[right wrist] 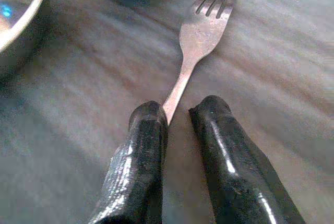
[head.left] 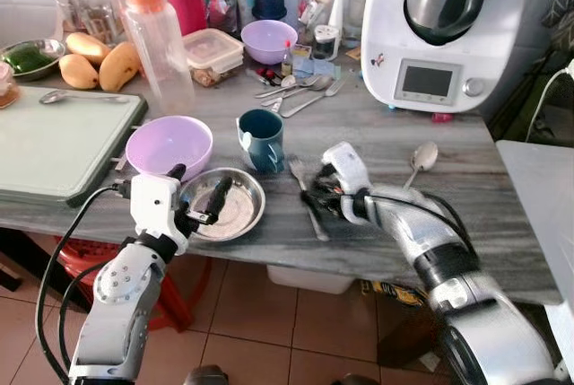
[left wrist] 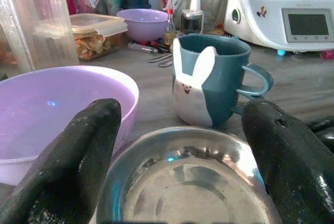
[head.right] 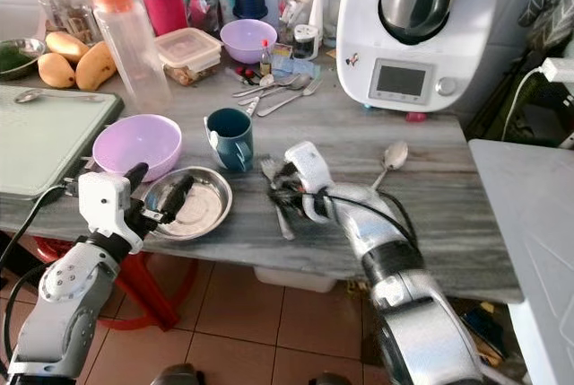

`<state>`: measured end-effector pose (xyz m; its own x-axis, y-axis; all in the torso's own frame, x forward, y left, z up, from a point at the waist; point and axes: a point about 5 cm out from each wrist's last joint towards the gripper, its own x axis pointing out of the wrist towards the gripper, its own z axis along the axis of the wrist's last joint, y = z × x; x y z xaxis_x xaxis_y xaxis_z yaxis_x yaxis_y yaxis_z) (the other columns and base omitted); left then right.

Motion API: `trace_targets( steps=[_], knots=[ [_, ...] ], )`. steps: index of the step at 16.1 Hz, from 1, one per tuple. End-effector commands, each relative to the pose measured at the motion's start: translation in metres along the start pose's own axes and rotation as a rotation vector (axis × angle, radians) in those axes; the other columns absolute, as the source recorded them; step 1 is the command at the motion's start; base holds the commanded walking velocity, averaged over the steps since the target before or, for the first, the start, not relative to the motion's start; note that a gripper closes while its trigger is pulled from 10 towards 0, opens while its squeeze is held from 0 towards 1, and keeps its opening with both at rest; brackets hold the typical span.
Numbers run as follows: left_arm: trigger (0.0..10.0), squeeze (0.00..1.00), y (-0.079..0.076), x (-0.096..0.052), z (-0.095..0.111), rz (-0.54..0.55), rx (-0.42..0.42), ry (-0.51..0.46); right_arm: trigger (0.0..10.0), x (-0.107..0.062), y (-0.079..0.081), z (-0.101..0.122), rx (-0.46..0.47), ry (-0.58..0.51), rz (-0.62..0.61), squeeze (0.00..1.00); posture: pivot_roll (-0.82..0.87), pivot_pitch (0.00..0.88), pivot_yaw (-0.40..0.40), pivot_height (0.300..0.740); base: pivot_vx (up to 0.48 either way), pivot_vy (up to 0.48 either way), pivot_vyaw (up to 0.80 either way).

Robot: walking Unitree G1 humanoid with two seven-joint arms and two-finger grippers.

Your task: Setting the table

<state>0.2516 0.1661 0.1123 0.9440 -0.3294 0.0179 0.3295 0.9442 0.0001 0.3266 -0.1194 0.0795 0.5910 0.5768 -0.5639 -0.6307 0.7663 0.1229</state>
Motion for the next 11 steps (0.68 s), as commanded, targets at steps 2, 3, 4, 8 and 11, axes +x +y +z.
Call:
trace_targets(
  steps=[2, 3, 4, 8, 11],
  knots=[
    [10.0, 0.00, 0.001, 0.002, 0.001, -0.005, 0.012, -0.001, 0.0, -0.013, -0.006, -0.056, 0.147, 0.197, -0.064, 0.00, -0.01, 0.002, 0.013, 0.740, 0.000, 0.000, 0.00],
    [10.0, 0.00, 0.001, 0.003, 0.001, -0.006, 0.012, -0.002, 0.0, -0.019, -0.003, -0.058, 0.185, 0.178, -0.067, 0.00, -0.01, 0.000, 0.014, 0.740, 0.000, 0.000, 0.00],
    [10.0, 0.00, 0.001, 0.004, 0.001, -0.008, 0.012, -0.003, 0.0, -0.023, -0.001, -0.059, 0.200, 0.167, -0.070, 0.00, -0.01, 0.000, 0.016, 0.740, 0.000, 0.000, 0.00],
    [10.0, 0.00, 0.001, 0.007, 0.001, -0.016, 0.010, -0.006, 0.0, -0.037, 0.012, -0.046, 0.299, -0.032, -0.075, 0.00, -0.02, 0.000, 0.028, 0.740, 0.000, 0.000, 0.00],
    [10.0, 0.00, 0.001, 0.008, 0.001, -0.022, 0.011, -0.009, 0.0, -0.043, 0.003, -0.035, 0.198, -0.094, -0.188, 0.00, -0.02, 0.000, 0.032, 0.740, 0.000, 0.000, 0.00]
  ],
)
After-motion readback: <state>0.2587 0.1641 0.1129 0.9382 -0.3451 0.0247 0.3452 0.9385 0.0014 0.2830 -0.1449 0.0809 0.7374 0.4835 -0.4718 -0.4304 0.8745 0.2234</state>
